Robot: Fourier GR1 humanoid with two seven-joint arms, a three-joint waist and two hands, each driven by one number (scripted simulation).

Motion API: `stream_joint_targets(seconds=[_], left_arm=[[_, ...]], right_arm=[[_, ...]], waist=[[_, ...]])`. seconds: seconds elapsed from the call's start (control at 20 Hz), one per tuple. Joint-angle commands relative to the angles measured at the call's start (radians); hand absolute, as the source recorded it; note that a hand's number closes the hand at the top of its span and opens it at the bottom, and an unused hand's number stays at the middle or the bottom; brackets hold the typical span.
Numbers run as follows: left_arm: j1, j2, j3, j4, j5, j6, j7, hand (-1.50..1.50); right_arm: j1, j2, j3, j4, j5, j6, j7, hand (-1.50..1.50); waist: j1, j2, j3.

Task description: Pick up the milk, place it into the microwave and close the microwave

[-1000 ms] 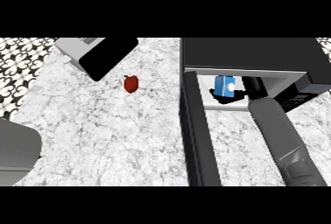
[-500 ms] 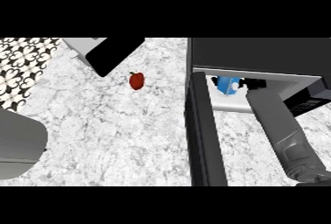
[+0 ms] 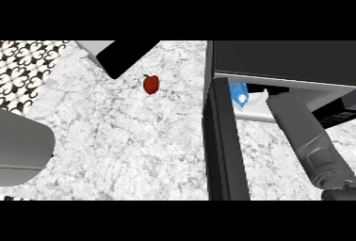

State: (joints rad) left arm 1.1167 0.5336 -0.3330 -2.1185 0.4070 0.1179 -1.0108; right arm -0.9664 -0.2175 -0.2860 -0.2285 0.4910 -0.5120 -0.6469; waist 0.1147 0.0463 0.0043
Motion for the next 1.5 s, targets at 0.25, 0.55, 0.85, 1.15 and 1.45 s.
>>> stream_joint_targets(seconds=[0.25,0.55,0.85,1.15,1.45], left_arm=[[-0.055,0.012,-0.012,0.022,-0.038,-0.01,0.021,-1.5],[-0.05,-0.004,-0.072,-0.015,-0.085,0.011,0.048,-1.5],[-0.089,-0.039,-0.149,-0.042,-0.137,0.039,0.097,-1.5],[-0.121,-0.073,-0.257,-0.067,-0.278,0.106,0.151,-1.5],[-0.224,-0.071,-0.254,-0.082,-0.291,0.118,0.275,-1.5]], right_arm=[[-0.029,0.016,-0.018,0.071,-0.012,0.082,-0.058,-1.5],[-0.012,-0.001,-0.065,0.079,-0.068,0.236,-0.148,-1.5],[0.032,-0.007,-0.102,0.079,-0.115,0.37,-0.244,-1.5],[0.071,0.033,-0.101,0.065,-0.136,0.441,-0.267,-1.5],[0.185,0.018,-0.078,0.021,-0.147,0.564,-0.316,-1.5]], waist=[[-0.009,-0.004,0.001],[-0.027,-0.01,0.001],[-0.055,-0.021,0.0],[-0.089,-0.037,-0.002],[-0.122,-0.049,-0.004]])
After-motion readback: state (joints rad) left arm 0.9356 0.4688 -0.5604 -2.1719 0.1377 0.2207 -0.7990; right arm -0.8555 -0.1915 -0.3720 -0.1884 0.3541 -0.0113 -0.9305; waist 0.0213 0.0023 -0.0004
